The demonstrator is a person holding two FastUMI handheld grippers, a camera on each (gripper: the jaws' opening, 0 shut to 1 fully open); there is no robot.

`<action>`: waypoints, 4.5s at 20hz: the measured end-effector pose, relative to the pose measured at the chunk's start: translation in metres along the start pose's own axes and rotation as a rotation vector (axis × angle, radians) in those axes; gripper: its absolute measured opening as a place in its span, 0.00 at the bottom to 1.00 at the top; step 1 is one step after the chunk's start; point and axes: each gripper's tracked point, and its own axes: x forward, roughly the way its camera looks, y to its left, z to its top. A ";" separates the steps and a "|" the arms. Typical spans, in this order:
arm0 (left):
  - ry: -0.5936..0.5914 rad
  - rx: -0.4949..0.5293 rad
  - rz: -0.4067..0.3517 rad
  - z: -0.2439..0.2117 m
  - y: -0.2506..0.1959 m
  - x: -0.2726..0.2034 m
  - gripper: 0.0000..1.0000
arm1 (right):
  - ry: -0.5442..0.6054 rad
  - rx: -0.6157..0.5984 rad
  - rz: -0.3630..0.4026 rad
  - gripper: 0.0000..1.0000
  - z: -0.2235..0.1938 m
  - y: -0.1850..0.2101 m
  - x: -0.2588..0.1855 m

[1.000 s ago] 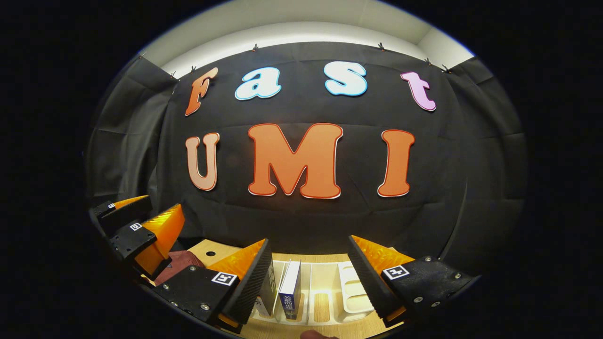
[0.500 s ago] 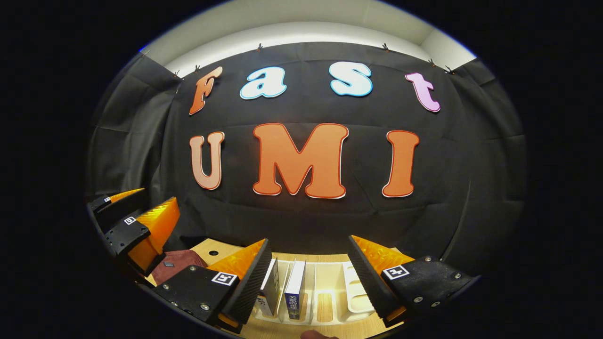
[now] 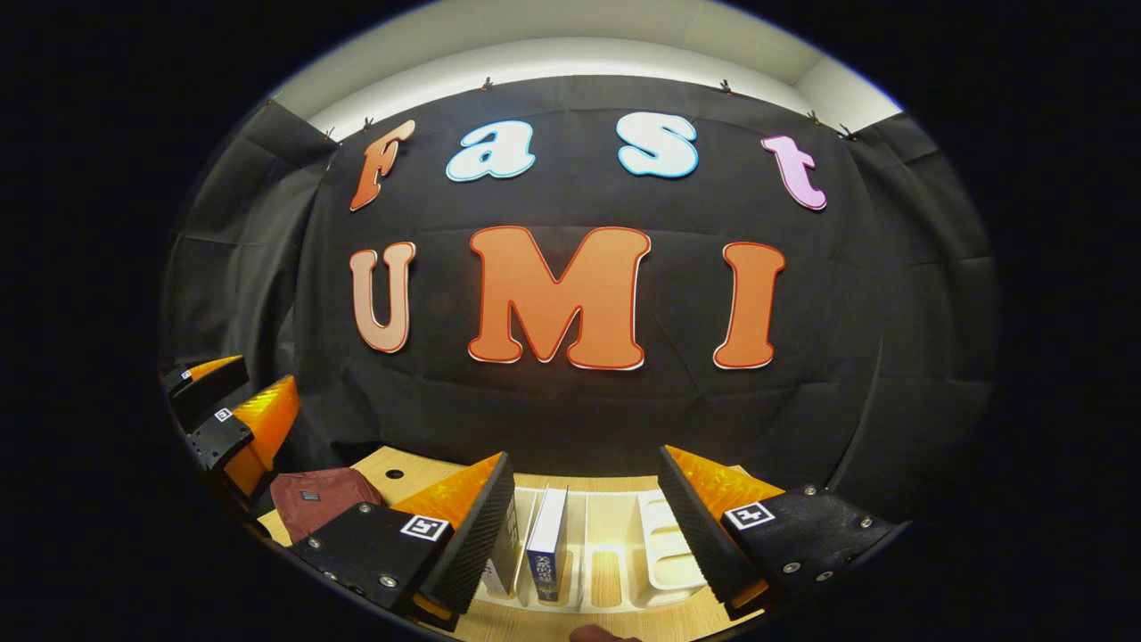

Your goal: Open the schoolbag, grab two books from the bookshelf and put them into the schoolbag.

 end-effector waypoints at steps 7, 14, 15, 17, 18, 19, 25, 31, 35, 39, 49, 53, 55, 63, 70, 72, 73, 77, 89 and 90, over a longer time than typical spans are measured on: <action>0.148 0.120 -0.055 -0.046 0.003 -0.015 0.96 | 0.011 -0.004 -0.011 0.96 -0.008 -0.008 0.004; 0.332 0.305 -0.129 -0.102 0.011 -0.044 0.96 | 0.041 -0.010 -0.020 0.96 -0.023 -0.019 0.008; 0.350 0.334 -0.135 -0.106 0.015 -0.048 0.95 | 0.046 -0.011 -0.021 0.96 -0.025 -0.021 0.008; 0.407 0.382 -0.150 -0.122 0.018 -0.059 0.95 | 0.055 -0.015 -0.022 0.96 -0.030 -0.023 0.008; 0.441 0.400 -0.157 -0.129 0.021 -0.066 0.96 | 0.060 -0.015 -0.020 0.96 -0.032 -0.023 0.008; 0.477 0.424 -0.163 -0.136 0.024 -0.073 0.96 | 0.064 -0.016 -0.021 0.96 -0.034 -0.024 0.008; 0.644 0.566 -0.221 -0.169 0.042 -0.106 0.98 | 0.088 -0.015 -0.028 0.96 -0.047 -0.032 0.010; 0.713 0.706 -0.288 -0.187 0.053 -0.127 0.98 | 0.120 -0.013 -0.027 0.96 -0.060 -0.032 0.012; 0.751 0.786 -0.309 -0.192 0.062 -0.127 0.98 | 0.115 -0.020 -0.017 0.97 -0.059 -0.030 0.014; 0.776 0.833 -0.207 -0.187 0.079 -0.133 0.97 | 0.116 -0.018 -0.002 0.97 -0.061 -0.028 0.017; 0.761 0.926 -0.140 -0.186 0.089 -0.117 0.78 | 0.112 -0.002 0.031 0.96 -0.062 -0.034 0.014; 0.874 0.872 -0.134 -0.190 0.089 -0.131 0.19 | 0.110 0.001 0.042 0.97 -0.063 -0.039 0.012; 0.900 0.831 -0.132 -0.194 0.088 -0.130 0.10 | 0.105 0.001 0.042 0.97 -0.062 -0.045 0.011; 0.999 0.707 -0.193 -0.174 0.089 -0.122 0.02 | 0.132 0.011 0.108 0.96 -0.062 -0.043 0.018; 1.080 0.555 -0.338 -0.144 0.100 -0.104 0.02 | 0.189 -0.032 0.090 0.96 -0.054 -0.009 0.029; 1.088 0.534 -0.416 -0.135 0.103 -0.098 0.02 | 0.223 -0.031 0.059 0.96 -0.051 0.007 0.033; 1.084 0.533 -0.457 -0.131 0.107 -0.094 0.02 | 0.235 -0.032 0.046 0.96 -0.049 0.016 0.035; 1.091 0.485 -0.595 -0.114 0.128 -0.069 0.02 | 0.273 -0.067 0.001 0.96 -0.034 0.050 0.049; 1.113 0.340 -0.789 -0.076 0.157 -0.009 0.02 | 0.594 -0.182 0.050 0.97 -0.048 0.130 0.078; 1.113 0.344 -0.800 -0.072 0.158 -0.007 0.02 | 0.632 -0.181 0.066 0.97 -0.054 0.133 0.077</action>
